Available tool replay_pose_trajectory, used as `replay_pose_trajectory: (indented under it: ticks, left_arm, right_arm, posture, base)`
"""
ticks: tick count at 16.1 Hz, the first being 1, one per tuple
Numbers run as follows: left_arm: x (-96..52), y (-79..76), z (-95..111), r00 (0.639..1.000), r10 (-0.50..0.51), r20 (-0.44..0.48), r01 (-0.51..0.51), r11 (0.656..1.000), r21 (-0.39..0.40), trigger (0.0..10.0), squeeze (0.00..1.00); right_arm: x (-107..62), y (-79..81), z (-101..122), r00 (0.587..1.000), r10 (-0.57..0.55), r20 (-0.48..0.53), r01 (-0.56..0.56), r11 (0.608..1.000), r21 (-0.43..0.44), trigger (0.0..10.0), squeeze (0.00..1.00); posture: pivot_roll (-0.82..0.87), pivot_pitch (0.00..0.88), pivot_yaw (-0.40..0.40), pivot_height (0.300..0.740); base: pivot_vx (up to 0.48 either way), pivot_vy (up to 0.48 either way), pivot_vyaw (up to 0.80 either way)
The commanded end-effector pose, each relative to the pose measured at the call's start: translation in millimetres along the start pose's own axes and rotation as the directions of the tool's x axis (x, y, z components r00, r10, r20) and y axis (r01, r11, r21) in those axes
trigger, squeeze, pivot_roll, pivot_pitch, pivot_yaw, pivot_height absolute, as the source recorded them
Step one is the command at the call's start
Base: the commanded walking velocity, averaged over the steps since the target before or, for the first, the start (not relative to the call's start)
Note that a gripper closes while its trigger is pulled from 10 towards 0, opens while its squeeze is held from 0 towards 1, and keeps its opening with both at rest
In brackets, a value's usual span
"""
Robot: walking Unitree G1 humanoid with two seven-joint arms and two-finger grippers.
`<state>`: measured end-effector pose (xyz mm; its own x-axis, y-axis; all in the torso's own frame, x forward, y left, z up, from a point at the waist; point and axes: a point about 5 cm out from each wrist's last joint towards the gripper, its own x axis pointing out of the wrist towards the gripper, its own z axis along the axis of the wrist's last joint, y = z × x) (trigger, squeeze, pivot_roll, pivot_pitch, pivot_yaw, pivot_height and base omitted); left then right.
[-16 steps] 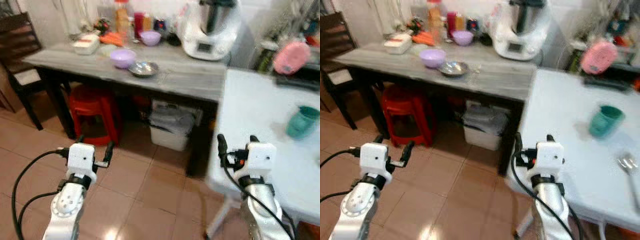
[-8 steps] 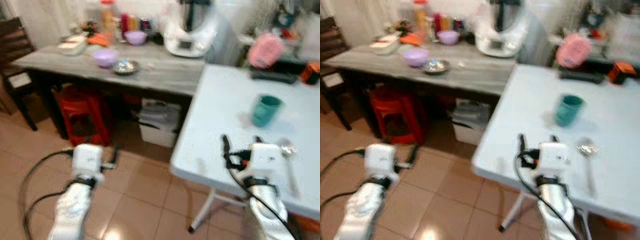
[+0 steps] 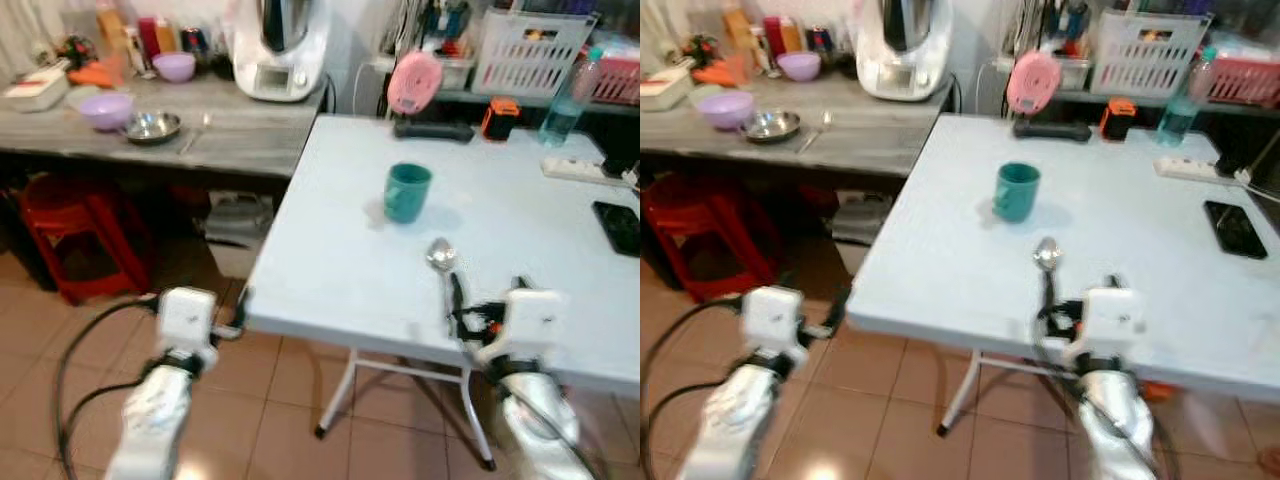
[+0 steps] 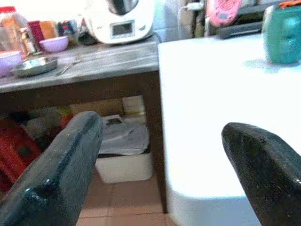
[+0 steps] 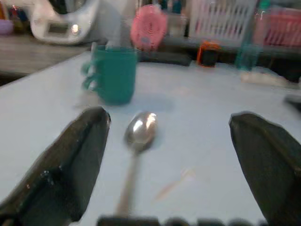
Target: Setting the table
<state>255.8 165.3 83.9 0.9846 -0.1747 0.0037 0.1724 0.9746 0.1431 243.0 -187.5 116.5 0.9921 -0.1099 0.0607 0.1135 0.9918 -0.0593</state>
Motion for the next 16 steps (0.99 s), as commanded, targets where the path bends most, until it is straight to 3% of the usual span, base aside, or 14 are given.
replay_pose_trajectory:
  ticks: [1, 6, 11, 13, 16]
  left_arm:
    - [-1.0, 9.5, 2, 1.000, 0.024, 0.004, -0.024, 0.999, 0.021, 10.0, 0.00]
    - [-2.3, 6.3, 2, 1.000, 0.018, 0.006, -0.018, 1.000, 0.005, 10.0, 0.00]
    - [-1.4, 0.0, 4, 0.997, -0.076, 0.024, 0.076, 0.997, -0.022, 10.0, 0.00]
    - [-1.0, 0.1, 4, 0.996, -0.084, 0.025, 0.084, 0.996, -0.022, 10.0, 0.00]
    - [-2.1, -2.2, 4, 0.994, -0.102, 0.027, 0.103, 0.994, -0.032, 10.0, 0.00]
  right_arm:
    - [2.1, 7.7, 5, 1.000, 0.025, 0.019, -0.026, 1.000, 0.015, 10.0, 0.00]
    - [4.5, 8.1, 6, 0.999, 0.040, 0.017, -0.040, 0.999, 0.005, 10.0, 0.00]
    - [7.4, 11.5, 6, 0.999, 0.047, 0.019, -0.047, 0.999, 0.012, 10.0, 0.00]
    - [7.0, 11.9, 6, 0.999, 0.048, 0.021, -0.048, 0.999, 0.010, 10.0, 0.00]
    - [6.2, 11.9, 5, 0.999, 0.046, 0.016, -0.046, 0.999, 0.008, 10.0, 0.00]
  posture:
    - [0.01, 0.000, 0.002, 0.740]
    - [0.01, 0.000, -0.007, 0.740]
    - [0.01, 0.000, -0.001, 0.740]
    - [0.01, 0.000, 0.001, 0.740]
    - [0.01, 0.000, 0.003, 0.740]
  base:
    - [0.000, -0.285, 0.00]
    - [0.000, 0.000, 0.00]
    - [0.000, 0.000, -0.16]
    - [0.255, 0.000, -0.69]
    - [0.307, 0.000, 0.00]
